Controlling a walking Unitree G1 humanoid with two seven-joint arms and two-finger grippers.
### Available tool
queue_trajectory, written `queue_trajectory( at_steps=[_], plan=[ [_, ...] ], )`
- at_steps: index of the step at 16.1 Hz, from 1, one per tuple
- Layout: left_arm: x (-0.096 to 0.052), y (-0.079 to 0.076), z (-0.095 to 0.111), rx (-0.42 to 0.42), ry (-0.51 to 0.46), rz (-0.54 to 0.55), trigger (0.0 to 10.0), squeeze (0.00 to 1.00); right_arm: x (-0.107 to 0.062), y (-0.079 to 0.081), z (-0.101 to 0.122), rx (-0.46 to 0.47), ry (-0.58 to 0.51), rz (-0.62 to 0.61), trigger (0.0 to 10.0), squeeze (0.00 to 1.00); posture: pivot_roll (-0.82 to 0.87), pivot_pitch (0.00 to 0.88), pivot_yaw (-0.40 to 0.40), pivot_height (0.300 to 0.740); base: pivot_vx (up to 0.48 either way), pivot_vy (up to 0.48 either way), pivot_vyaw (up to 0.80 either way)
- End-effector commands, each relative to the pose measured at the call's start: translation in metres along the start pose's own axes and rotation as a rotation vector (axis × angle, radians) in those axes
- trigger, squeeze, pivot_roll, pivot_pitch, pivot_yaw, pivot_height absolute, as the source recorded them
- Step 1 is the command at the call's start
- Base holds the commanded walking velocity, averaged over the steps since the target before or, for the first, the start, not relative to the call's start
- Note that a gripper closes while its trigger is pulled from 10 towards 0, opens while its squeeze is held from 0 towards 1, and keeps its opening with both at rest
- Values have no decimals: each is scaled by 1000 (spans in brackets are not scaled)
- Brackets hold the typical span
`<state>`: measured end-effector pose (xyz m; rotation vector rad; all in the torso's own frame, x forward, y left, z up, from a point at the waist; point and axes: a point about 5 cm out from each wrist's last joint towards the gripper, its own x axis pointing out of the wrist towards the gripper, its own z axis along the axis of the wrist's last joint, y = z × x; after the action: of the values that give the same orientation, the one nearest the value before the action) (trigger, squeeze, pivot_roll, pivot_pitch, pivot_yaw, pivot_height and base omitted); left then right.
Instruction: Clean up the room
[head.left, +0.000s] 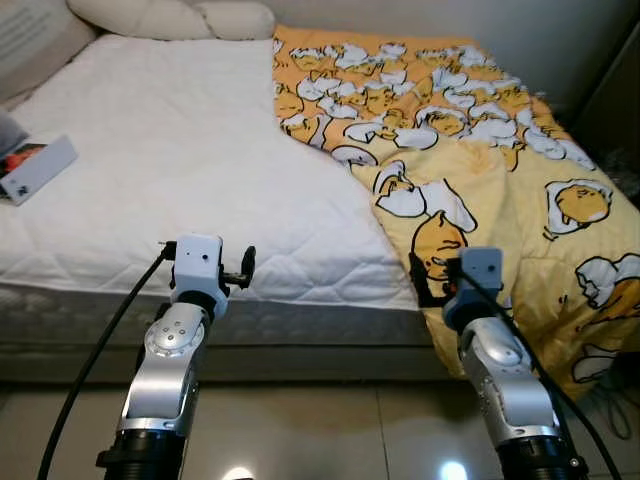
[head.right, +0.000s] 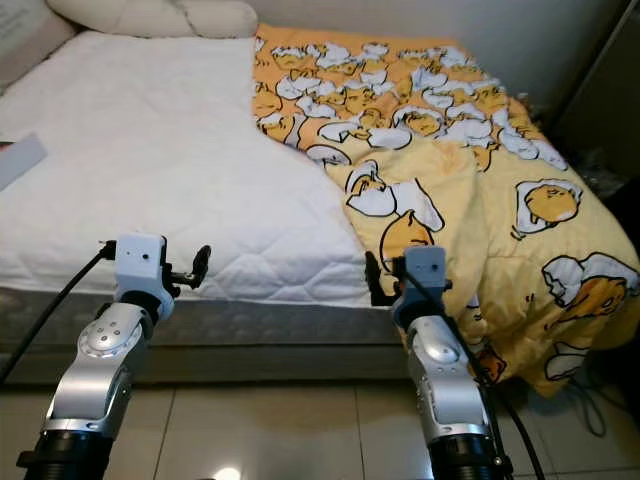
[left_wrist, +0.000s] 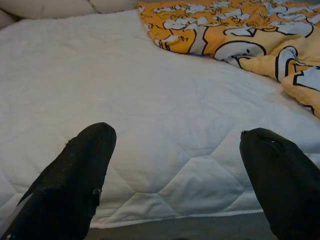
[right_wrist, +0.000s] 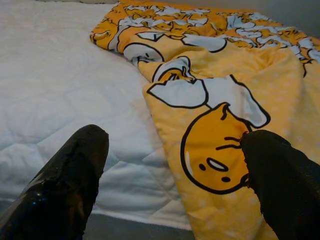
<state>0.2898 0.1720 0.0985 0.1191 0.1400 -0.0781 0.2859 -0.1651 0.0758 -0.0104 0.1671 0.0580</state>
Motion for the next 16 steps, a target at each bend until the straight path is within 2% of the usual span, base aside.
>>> queue_trajectory(
  at_steps=[1,5,16],
  plan=[
    [3,-1,2,-2,-6,-11,10000,1000,5,1,6,-5,-12,5,10000,0,12,0,-26,740,0,0,0],
    [6,1,4,-8,-6,-17,10000,1000,8,3,9,50,-12,21,10000,0,8,0,-18,740,267,0,0],
    [11,4,4,-13,-1,-13,10000,1000,14,4,15,18,-33,18,10000,0,-2,0,-15,740,327,0,0]
  ],
)
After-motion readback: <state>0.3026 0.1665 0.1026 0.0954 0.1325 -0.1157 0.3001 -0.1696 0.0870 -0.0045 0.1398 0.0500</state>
